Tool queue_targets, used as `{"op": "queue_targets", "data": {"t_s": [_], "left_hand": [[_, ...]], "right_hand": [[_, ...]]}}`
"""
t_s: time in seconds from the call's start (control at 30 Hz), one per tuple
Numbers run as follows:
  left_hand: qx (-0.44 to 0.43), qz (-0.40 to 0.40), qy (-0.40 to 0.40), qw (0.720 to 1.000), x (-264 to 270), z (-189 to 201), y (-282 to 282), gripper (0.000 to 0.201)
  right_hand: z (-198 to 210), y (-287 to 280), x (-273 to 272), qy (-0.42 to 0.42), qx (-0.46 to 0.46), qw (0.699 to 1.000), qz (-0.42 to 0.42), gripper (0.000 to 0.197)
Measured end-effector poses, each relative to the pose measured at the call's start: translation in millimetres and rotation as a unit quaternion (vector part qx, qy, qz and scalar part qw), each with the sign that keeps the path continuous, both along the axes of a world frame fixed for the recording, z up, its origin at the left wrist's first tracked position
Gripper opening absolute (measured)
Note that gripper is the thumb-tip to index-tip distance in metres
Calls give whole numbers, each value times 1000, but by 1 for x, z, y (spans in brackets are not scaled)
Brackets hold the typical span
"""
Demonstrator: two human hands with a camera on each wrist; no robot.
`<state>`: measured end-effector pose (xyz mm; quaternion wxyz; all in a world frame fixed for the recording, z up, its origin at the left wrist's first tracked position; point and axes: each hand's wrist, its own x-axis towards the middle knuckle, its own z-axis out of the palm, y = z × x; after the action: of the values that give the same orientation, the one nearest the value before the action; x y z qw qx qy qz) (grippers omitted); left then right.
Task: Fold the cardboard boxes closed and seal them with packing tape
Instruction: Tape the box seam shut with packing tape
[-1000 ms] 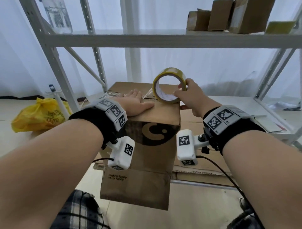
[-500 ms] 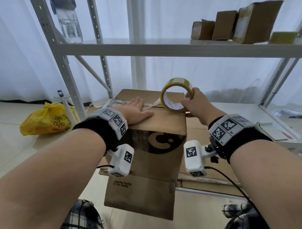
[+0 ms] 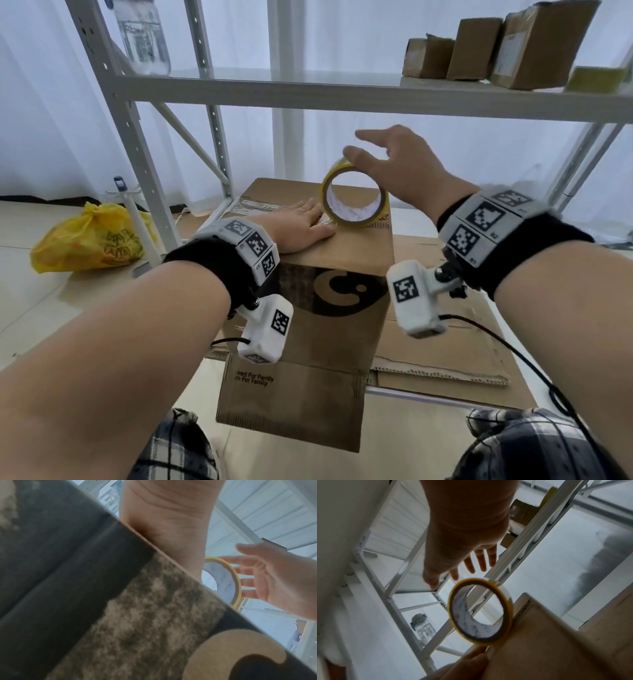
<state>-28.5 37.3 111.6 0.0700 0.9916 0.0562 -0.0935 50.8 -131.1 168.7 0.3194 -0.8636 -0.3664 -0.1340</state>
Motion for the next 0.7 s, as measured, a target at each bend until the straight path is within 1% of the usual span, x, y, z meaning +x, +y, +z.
{"op": "queue_targets", "data": {"t_s": [0.07, 0.1, 0.2, 0.3, 0.4, 0.47, 0.5, 0.6, 0.7], "left_hand": [[-11, -4, -6, 1000, 2, -1, 3, 68], [-13, -5, -7, 1000, 3, -2, 5, 68], [-12, -1, 5, 1000, 4, -2, 5, 70], [-3, 20, 13, 1000, 2, 0, 2, 69], [-3, 25, 14, 1000, 1, 0, -1, 69], [-5, 26, 15, 1000, 1, -1, -1, 68], [-6, 26, 15, 1000, 0, -2, 0, 68], [-4, 22, 9, 1000, -1, -4, 2, 68], [-8, 23, 4, 1000, -2, -3, 2, 69]], "right_hand": [[-4, 18, -5, -4, -18, 1000, -11, 57], [-7, 25, -5, -9, -10, 1000, -24, 54], [-15, 36, -4, -4, 53, 995, -85, 33], [-9, 34, -3, 66, 79, 987, -121, 7], [-7, 29, 2, 76, 67, 987, -124, 20], [-9, 29, 0, 93, 34, 987, -124, 40], [-11, 29, 0, 97, 41, 986, -129, 45], [-12, 28, 2, 87, 44, 987, -131, 40], [-1, 16, 3, 69, 17, 987, -144, 38]]}}
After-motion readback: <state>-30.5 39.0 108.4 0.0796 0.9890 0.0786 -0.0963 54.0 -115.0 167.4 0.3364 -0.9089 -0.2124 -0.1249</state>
